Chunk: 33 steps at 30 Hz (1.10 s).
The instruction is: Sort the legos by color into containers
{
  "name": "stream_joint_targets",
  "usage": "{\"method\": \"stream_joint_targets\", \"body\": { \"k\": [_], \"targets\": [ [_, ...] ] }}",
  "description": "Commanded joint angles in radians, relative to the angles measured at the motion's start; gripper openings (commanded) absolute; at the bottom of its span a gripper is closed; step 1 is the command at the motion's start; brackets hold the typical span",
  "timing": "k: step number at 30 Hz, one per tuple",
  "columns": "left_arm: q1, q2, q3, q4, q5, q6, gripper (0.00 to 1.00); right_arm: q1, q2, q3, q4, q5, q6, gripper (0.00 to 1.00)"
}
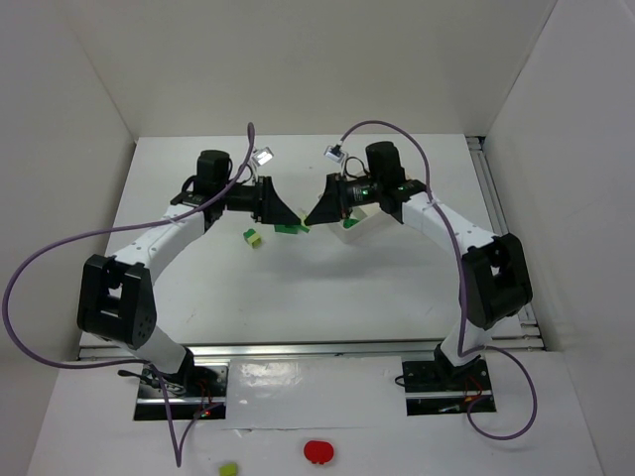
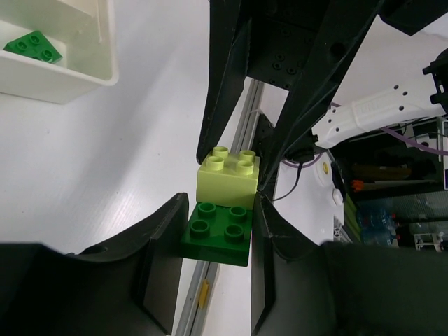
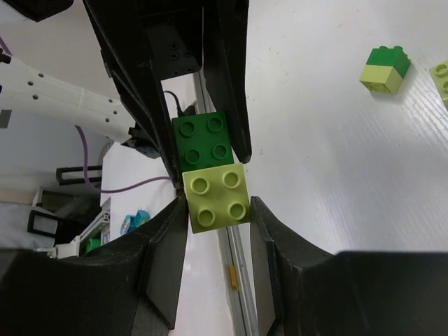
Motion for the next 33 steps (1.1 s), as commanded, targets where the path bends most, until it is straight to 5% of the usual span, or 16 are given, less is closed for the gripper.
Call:
{"method": "stream_joint_targets", "body": {
  "k": [1, 4, 19, 26, 33],
  "targets": [
    [0.001, -0.012, 0.019, 0.002, 0.029, 0.042, 0.07, -0.036, -0.020, -0.010, 0.046, 0.071, 0.021, 0.09],
    [0.012, -0.012, 0.009, -0.019, 0.029, 0.042, 0.00, -0.064, -0.038, -0.010, 0.035, 0.128, 0.021, 0.09],
    [0.032, 0.017, 0.009, -0.058, 0.029, 0.073, 0.00, -0.119, -0.158, -0.092, 0.072, 0.610, 0.123, 0.08],
    [0.032, 0.028, 0.035, -0.122, -0.055, 0.071, 0.00, -0.087, 0.041, 0.152, -0.210, 1.140, 0.064, 0.08],
    [0.001, 0.028, 0.156, -0.257, -0.240, 0.084, 0.00, -0.078, 0.187, 0.244, -0.196, 1.280, 0.035, 0.11]
  ]
}}
